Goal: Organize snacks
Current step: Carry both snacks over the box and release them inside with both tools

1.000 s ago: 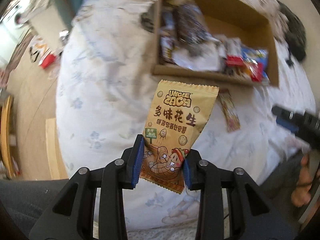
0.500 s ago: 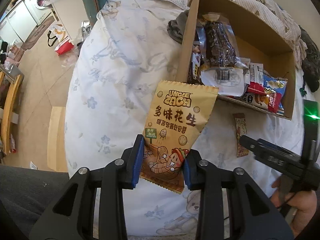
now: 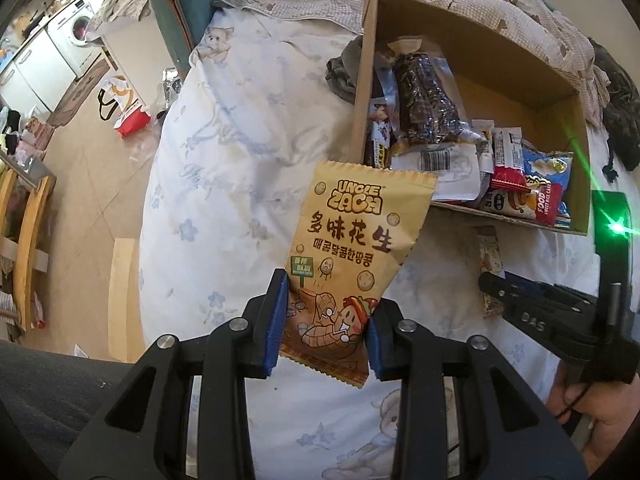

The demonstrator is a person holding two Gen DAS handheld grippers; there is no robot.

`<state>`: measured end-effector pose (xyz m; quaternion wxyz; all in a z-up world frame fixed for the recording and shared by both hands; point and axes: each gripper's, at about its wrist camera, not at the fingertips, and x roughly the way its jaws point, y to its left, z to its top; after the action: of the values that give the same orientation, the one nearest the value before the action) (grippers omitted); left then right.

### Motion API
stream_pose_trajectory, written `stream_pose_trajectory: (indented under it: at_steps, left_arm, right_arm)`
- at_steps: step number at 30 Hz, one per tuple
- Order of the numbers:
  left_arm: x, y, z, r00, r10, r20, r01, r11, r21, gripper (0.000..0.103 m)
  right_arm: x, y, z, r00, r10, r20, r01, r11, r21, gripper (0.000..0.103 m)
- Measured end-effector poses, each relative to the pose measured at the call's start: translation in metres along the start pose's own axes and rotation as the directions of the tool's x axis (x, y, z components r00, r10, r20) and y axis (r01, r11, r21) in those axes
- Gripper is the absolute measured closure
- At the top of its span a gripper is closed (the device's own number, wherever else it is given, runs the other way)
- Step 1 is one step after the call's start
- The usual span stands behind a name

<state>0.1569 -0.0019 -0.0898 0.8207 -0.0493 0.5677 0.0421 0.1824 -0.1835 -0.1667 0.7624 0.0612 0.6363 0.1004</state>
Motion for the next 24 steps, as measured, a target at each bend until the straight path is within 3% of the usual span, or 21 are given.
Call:
stream_pose_trajectory:
  at_steps: [13, 24]
  left_arm:
    - [0.007, 0.007, 0.002, 0.998, 0.068, 0.016, -0.068, 0.998, -0.007, 0.073]
    - [-0.001, 0.006, -0.001, 0.996, 0.076, 0.049, -0.076, 0.997, 0.016, 0.073]
  right_arm:
    - [-0.022, -0.010, -0.021, 0.999, 0.039, 0.012, -0.039, 0.999, -0.001, 0.076]
    - [-0.080, -0.009, -0.042, 0.987, 0.118, 0.113, -0.116, 0.993, -0.016, 0.076]
